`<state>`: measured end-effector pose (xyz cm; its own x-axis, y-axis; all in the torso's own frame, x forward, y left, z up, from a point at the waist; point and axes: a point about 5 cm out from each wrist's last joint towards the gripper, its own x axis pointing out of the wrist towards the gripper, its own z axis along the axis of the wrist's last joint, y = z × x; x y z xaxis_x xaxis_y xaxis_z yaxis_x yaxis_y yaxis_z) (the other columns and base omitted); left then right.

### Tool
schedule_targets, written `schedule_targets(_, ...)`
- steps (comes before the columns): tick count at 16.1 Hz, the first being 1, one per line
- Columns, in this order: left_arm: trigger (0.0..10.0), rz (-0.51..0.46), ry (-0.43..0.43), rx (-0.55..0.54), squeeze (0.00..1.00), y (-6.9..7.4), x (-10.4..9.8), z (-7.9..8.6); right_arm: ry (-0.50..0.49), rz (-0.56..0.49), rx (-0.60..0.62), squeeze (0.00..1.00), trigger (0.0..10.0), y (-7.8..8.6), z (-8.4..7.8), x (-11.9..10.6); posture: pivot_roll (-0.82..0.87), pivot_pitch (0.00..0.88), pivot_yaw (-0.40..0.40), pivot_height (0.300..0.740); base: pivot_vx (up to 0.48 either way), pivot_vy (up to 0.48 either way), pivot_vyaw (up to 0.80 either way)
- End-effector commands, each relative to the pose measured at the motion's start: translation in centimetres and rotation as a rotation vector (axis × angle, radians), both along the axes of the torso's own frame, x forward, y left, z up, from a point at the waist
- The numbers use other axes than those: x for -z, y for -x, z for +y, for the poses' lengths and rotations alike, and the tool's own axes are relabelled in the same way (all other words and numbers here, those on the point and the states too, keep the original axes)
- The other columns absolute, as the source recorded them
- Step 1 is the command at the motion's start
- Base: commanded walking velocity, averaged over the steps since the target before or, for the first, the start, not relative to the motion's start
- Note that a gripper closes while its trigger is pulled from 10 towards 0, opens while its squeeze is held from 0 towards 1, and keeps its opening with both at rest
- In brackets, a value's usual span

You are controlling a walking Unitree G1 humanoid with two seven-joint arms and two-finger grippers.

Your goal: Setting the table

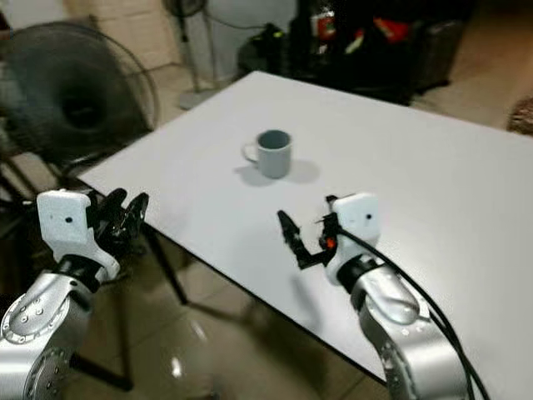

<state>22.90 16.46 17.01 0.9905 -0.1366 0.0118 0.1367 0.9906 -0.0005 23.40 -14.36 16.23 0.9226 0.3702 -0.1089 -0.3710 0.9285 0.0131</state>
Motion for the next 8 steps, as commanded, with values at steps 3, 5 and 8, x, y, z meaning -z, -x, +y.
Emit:
schedule_targets(3, 10.0, 0.001, -0.024, -0.003, 0.0, -0.03, -0.15, 0.49, -0.016, 0.017, -0.013, 0.0, 10.0, 0.15, 0.44, 0.17, -0.08, 0.0, 0.066, 0.74, 0.0, 0.335, 0.8)
schedule_targets(5, 10.0, 0.004, -0.031, 0.006, 0.0, -0.01, -0.07, 0.35, -0.019, 0.017, -0.018, 0.0, 10.0, 0.22, 0.5, 0.23, -0.08, 0.0, 0.065, 0.74, 0.0, 0.337, 0.25)
schedule_targets(8, 10.0, 0.011, -0.026, 0.007, 0.0, 0.06, -0.04, 0.3, -0.05, 0.027, -0.004, 0.0, 10.0, 0.22, 0.43, 0.25, -0.08, 0.0, 0.063, 0.74, 0.0, 0.339, 0.0)
